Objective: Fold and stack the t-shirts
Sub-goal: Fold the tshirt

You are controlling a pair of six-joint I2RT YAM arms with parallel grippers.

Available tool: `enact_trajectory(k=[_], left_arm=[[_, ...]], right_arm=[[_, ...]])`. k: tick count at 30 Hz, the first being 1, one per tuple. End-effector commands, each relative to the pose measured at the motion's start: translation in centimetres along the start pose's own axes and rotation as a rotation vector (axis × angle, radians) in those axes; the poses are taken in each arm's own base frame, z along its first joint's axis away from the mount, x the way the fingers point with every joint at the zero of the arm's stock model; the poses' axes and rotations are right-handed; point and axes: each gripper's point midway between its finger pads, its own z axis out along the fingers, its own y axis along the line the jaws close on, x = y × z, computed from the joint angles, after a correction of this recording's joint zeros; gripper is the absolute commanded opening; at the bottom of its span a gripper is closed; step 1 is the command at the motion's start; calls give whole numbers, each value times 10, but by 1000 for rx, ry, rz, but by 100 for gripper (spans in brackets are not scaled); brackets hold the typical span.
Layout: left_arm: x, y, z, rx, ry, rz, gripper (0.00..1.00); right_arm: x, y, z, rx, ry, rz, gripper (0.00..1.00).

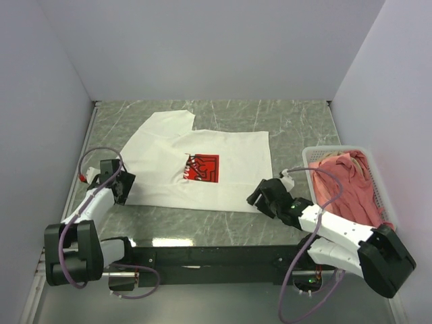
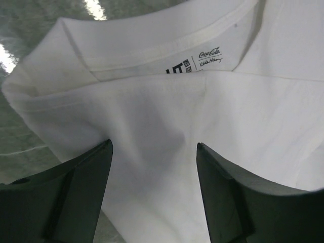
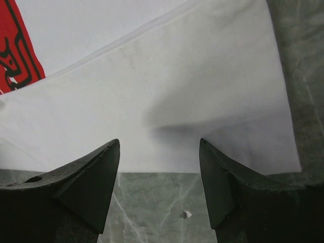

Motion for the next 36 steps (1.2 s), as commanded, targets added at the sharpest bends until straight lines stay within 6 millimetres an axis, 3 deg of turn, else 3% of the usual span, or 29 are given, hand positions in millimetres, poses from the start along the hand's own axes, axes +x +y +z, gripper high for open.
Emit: enact_trajectory(k=[1, 5, 7, 8, 9, 10, 11, 12, 14, 15, 16, 17, 18, 20, 21, 22, 23, 24, 26, 28, 29, 30, 31, 34, 35, 36], left_arm=[[0, 31, -5, -92, -19, 10, 73], [-12, 12, -17, -40, -38, 11, 72], [-34, -24, -33, 41, -79, 19, 72], [-44, -36, -39, 64, -98, 37, 72], [-52, -50, -41, 84, -112, 50, 72], [-70, -87, -56, 172, -137, 60, 69], [-82, -109, -61, 225, -165, 105, 68], [-98, -139, -66, 270, -190, 125, 67], [-109, -181, -68, 372, -209, 243, 63], [-122, -208, -61, 379, -221, 274, 63], [-126, -222, -57, 383, -231, 313, 64], [-117, -232, -32, 381, -193, 421, 64], [-129, -262, -40, 441, -230, 461, 65], [-122, -283, -26, 460, -226, 599, 66], [-119, -297, -7, 460, -212, 640, 66], [-117, -302, 3, 462, -199, 670, 66], [-104, -303, 31, 457, -151, 718, 67], [-109, -320, 32, 497, -168, 733, 66], [-100, -331, 48, 512, -147, 781, 67], [-87, -348, 70, 532, -130, 821, 68], [-77, -344, 93, 505, -116, 861, 68], [-82, -358, 92, 506, -157, 872, 68], [-73, -363, 96, 510, -151, 895, 68], [-61, -363, 121, 488, -137, 936, 68], [-39, -364, 129, 494, -110, 969, 68], [-35, -369, 128, 505, -111, 977, 67]], right_arm=[[25, -54, -11, 157, 90, -23, 71], [18, -39, -24, 102, 85, -22, 71], [6, -29, -32, 79, 54, -43, 71], [-8, -8, -40, 32, 21, -47, 71], [-18, 1, -44, 14, -2, -81, 71], [-33, 10, -47, 3, -45, -83, 72], [-54, 34, -56, -44, -88, -78, 73], [-62, 41, -54, -53, -87, -129, 73], [-102, 75, -59, -158, -127, -137, 73], [-114, 80, -52, -159, -131, -135, 73], [-131, 94, -52, -207, -170, -134, 73], [-149, 103, -49, -231, -190, -148, 73], [-159, 109, -47, -246, -215, -150, 73], [-179, 130, -41, -314, -254, -166, 72], [-182, 139, -39, -349, -248, -172, 72], [-189, 149, -37, -379, -265, -180, 72], [-192, 154, -27, -378, -255, -187, 72], [-192, 159, -22, -394, -242, -196, 72], [-195, 169, -9, -414, -232, -213, 71], [-194, 178, -3, -450, -217, -234, 70], [-193, 179, 4, -451, -207, -243, 70], [-193, 180, 7, -453, -207, -252, 70], [-194, 184, 8, -472, -210, -261, 70], [-193, 182, 16, -465, -205, -268, 69], [-190, 183, 18, -472, -194, -270, 69], [-190, 183, 18, -477, -196, -272, 69]])
